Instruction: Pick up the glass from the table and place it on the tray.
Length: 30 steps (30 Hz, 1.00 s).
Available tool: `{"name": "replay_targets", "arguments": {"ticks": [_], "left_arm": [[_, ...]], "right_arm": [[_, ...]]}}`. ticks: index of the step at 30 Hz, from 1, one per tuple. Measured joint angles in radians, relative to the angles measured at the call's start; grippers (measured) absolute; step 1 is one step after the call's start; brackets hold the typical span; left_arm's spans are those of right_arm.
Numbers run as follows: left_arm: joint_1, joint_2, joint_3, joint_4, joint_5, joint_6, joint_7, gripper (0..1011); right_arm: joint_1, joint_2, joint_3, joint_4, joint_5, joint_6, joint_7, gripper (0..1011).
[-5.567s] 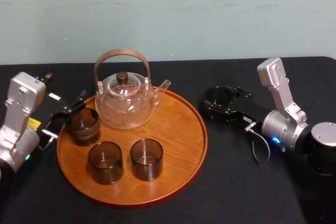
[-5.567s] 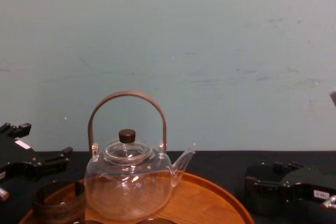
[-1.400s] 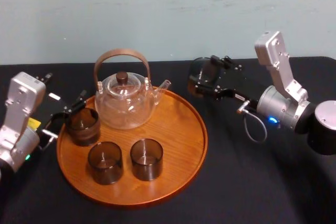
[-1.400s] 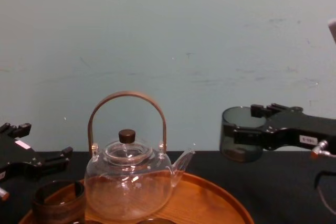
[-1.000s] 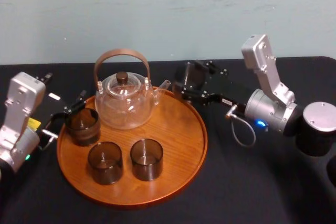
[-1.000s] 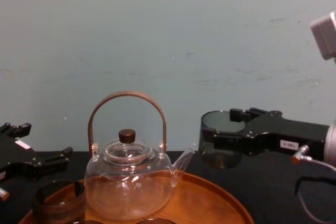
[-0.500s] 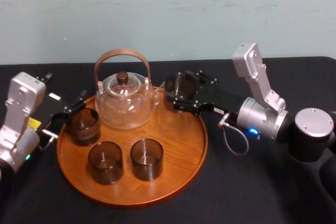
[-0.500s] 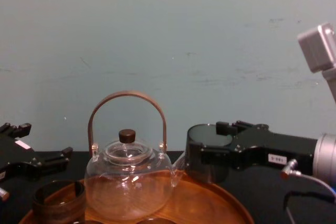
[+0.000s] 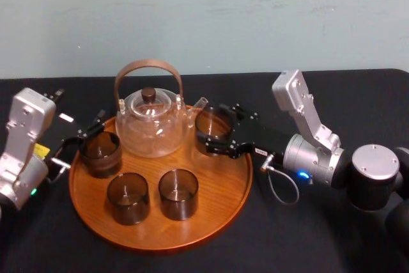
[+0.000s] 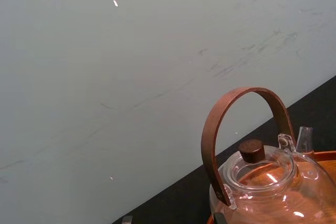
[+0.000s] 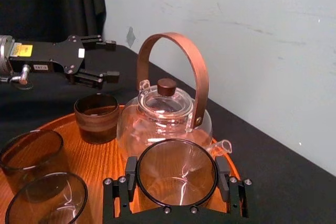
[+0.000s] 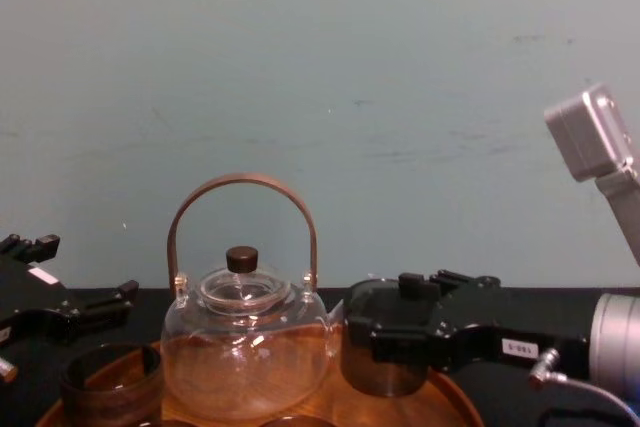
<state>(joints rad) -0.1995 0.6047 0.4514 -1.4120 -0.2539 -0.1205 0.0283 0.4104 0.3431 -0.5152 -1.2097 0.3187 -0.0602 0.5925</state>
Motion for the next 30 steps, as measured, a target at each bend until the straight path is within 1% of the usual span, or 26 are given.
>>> {"name": "replay_targets", "arguments": {"ticks": [15,30], "left_arm": [[0.000,0.000,0.000,0.000,0.000,0.000,0.000,1001],[0.000,0.000,0.000,0.000,0.000,0.000,0.000,1001]], "right_arm": [[-0.013,0.003,-0.001,-0.001,0.005,0.005,-0.007,903],[-0.008,-0.012,-0.007,0.041,0.009,0.000,-0.003,903]]}}
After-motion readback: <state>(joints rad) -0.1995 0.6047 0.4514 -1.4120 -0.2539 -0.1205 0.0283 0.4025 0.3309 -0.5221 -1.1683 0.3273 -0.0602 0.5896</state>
